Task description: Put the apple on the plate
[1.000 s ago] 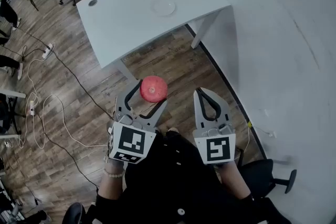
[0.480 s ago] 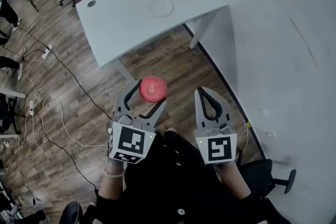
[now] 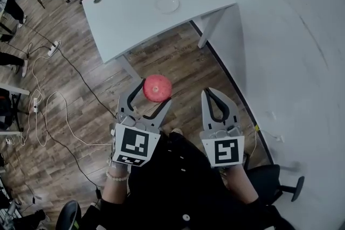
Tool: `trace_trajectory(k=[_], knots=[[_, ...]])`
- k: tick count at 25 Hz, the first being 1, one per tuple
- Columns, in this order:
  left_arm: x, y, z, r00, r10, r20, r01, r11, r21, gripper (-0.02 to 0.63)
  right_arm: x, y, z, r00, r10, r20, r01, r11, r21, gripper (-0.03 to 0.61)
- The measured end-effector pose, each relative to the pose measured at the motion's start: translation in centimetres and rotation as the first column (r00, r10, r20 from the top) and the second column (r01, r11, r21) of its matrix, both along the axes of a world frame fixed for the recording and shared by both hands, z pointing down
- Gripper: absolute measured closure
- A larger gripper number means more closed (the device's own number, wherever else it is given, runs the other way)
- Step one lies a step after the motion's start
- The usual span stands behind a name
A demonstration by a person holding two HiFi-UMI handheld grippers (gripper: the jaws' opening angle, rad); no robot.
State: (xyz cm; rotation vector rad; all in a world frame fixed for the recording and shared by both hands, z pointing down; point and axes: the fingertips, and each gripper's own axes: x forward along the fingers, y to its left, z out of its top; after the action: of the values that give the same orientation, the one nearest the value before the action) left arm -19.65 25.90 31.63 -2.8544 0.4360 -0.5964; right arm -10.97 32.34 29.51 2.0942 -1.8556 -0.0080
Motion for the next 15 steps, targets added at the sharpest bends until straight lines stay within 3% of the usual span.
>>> trace_trajectory(k=[15], knots=[[1.1, 4.9, -0.6, 0.999, -0.011, -0.038, 0.011, 1.0, 0.018, 0.27, 1.0, 4.9, 0.7, 1.0, -0.009, -0.001, 0.009, 1.0, 0.003, 0.535]])
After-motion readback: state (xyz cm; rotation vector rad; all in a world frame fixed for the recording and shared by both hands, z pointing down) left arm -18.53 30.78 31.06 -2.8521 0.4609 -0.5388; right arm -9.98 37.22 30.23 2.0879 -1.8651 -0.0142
